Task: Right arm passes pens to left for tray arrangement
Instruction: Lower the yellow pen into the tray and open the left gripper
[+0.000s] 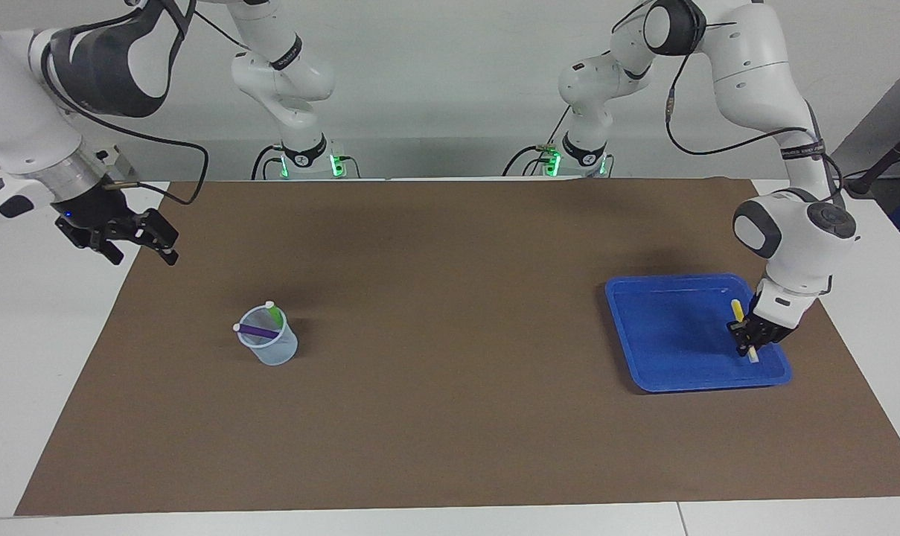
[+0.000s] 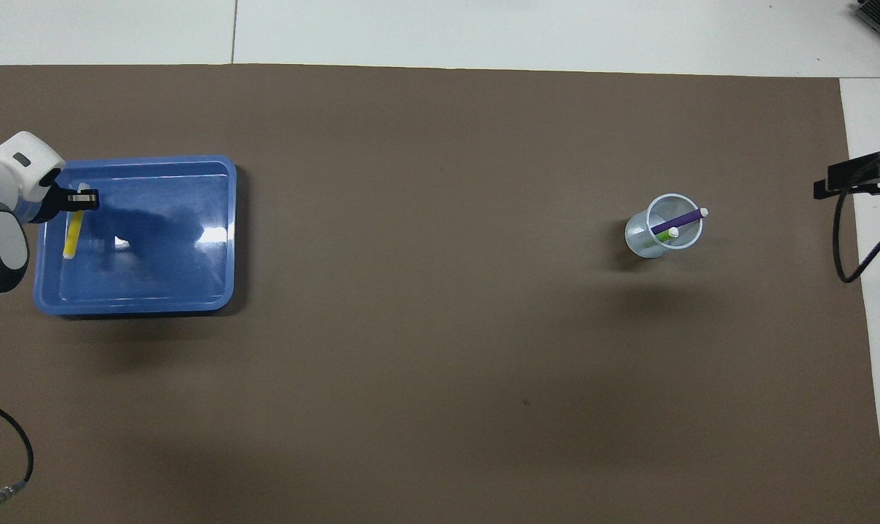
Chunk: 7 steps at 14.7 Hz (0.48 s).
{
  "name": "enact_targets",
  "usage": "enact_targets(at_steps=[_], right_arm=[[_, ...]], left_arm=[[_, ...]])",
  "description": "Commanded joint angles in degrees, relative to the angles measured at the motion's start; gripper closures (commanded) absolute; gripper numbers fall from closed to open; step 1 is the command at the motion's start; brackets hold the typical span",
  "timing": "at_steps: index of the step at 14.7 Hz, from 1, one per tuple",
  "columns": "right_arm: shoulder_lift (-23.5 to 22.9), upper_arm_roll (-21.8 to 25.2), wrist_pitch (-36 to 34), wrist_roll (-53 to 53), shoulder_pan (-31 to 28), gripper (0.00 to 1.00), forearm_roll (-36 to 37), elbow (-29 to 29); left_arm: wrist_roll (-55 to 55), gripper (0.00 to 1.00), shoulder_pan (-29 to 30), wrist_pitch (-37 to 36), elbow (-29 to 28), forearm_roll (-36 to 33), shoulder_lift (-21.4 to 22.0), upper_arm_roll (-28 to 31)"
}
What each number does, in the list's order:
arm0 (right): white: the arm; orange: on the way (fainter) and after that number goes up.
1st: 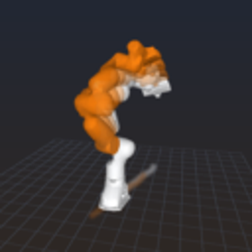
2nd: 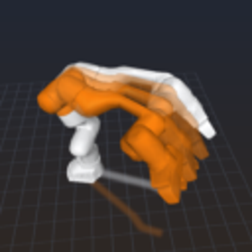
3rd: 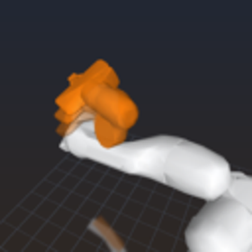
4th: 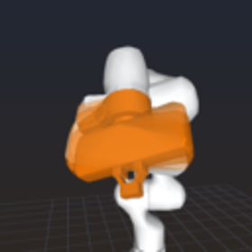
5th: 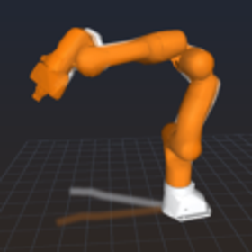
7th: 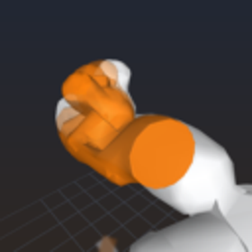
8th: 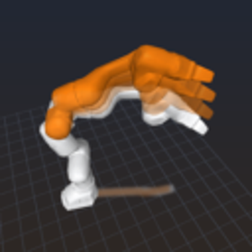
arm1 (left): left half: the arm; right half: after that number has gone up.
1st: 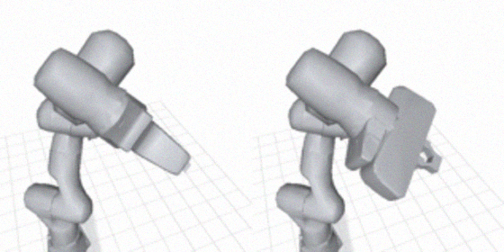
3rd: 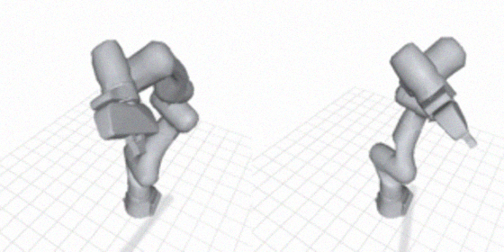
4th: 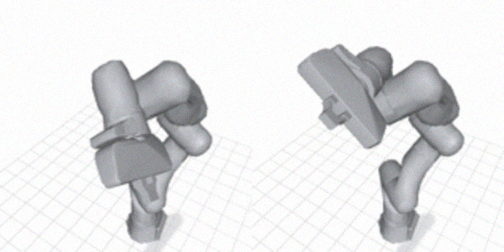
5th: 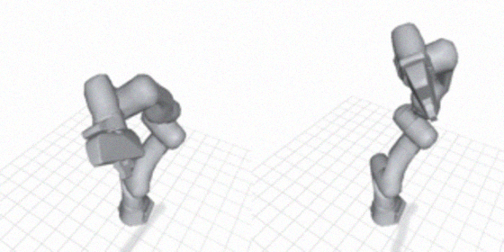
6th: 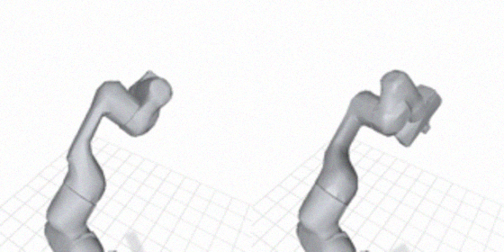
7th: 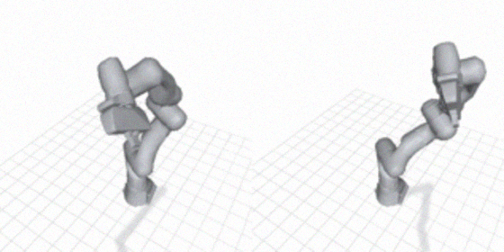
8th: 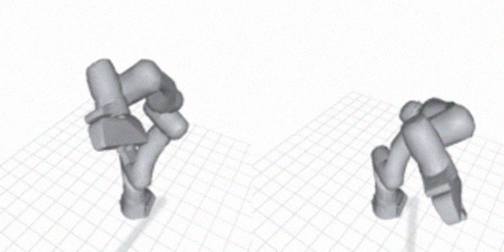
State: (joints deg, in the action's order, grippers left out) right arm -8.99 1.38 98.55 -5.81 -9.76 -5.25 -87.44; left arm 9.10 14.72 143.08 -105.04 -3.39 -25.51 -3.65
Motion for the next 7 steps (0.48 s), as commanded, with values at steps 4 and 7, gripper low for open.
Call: enact_targets(at_steps=[4, 7], right_arm=[[-0.50, -0.50, -0.73, 0.80, -0.52, 0.00, 0.06, 1.04], [-0.32, -0.50, -1.17, 0.80, -0.26, 0.00, 0.06, 0.69]], left_arm=[[-1.54, 0.63, 0.22, 1.24, -1.49, -1.27, 0.98, -0.13], [-1.37, 0.00, 0.31, 1.15, -1.40, -1.27, 0.98, -0.13]])
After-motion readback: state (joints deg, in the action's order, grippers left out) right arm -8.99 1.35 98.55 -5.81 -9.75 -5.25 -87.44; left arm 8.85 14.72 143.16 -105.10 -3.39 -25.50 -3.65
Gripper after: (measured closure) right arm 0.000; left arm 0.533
